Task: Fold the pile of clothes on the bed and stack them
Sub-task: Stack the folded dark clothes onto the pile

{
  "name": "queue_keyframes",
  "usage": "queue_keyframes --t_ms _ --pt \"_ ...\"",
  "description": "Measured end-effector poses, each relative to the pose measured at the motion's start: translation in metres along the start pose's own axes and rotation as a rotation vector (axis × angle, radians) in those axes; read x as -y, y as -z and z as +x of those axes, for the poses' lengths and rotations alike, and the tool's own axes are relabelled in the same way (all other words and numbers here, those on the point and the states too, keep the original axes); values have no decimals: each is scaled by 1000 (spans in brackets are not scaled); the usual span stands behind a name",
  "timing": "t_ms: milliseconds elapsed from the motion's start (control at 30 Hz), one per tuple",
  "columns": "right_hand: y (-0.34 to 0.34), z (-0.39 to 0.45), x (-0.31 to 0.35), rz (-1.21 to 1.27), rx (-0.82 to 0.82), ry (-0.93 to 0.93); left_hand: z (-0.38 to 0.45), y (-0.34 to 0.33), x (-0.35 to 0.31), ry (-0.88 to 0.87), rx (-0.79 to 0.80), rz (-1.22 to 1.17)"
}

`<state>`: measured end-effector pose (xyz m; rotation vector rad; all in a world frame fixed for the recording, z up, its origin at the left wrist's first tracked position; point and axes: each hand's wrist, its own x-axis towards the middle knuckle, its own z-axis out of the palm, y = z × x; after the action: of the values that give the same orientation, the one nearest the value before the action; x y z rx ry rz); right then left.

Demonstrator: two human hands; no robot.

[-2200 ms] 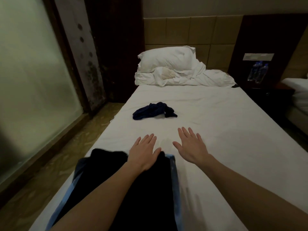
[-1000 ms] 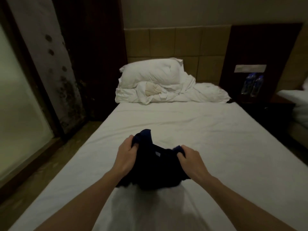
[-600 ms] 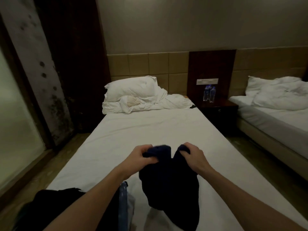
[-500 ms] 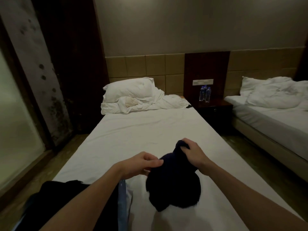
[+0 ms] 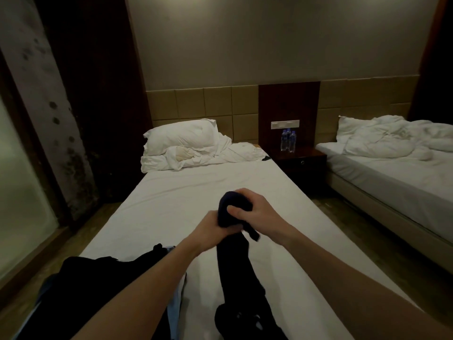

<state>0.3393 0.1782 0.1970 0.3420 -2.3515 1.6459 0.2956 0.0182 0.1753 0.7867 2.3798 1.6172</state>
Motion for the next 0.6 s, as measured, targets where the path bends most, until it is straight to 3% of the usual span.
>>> queue_keyframes --t_ms 100,267,300,433,533,600 --pt "-9 -23 -52 0 -26 -177 6 15 6 11 -297 -42" --pt "-40 -78 -145 -346 561 -479 13 43 25 -52 -436 125" --pt "-45 -84 -155 -400 614 -514 14 47 33 -52 -439 156" --pt "-53 -78 -165 -489 468 -523 8 60 72 23 -414 262" --pt "-49 -54 -142 -233 297 -527 4 67 98 85 -312 455" --pt "-49 -32 -114 -93 177 -503 1 64 103 16 -129 607"
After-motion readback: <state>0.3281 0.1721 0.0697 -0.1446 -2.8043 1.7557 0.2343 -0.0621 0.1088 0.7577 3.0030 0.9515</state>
